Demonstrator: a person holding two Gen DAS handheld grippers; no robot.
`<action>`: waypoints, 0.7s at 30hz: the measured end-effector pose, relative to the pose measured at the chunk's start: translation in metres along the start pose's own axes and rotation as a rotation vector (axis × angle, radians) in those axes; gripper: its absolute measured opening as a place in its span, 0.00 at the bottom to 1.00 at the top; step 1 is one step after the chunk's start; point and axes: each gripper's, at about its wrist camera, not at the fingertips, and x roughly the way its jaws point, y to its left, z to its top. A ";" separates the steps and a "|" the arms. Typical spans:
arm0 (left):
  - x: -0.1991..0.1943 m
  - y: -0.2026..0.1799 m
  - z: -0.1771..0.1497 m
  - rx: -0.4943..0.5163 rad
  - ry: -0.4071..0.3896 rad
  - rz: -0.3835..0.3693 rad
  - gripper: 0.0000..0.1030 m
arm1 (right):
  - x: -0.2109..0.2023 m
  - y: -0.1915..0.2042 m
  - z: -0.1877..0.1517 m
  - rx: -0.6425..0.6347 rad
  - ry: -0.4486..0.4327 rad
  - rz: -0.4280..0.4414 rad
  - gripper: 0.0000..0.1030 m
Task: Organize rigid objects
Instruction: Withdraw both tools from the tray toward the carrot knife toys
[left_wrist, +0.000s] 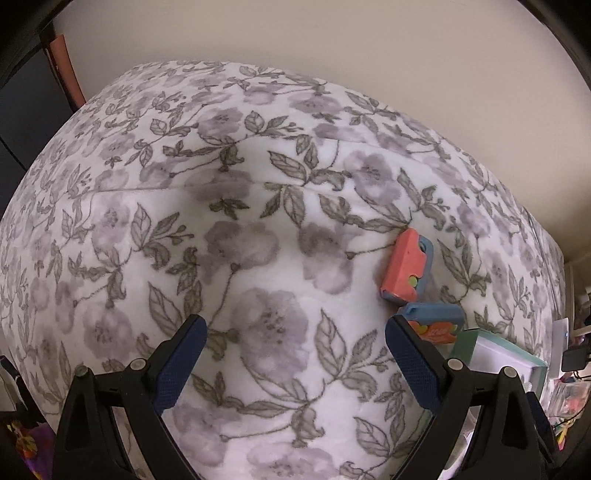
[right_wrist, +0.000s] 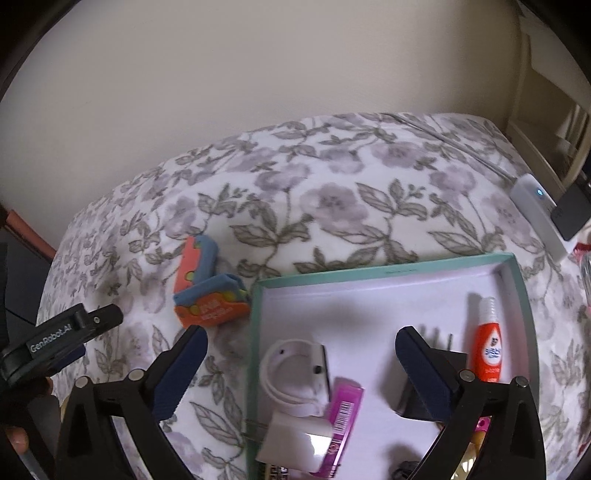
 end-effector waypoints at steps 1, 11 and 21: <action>0.000 0.000 0.000 0.001 0.000 -0.002 0.95 | 0.001 0.002 0.000 -0.007 -0.001 0.003 1.00; 0.014 0.014 0.006 -0.016 0.041 -0.019 0.95 | 0.011 0.041 0.003 -0.107 -0.018 0.039 1.00; 0.031 0.030 0.011 -0.040 0.070 -0.035 0.95 | 0.030 0.059 0.009 -0.106 0.017 0.126 1.00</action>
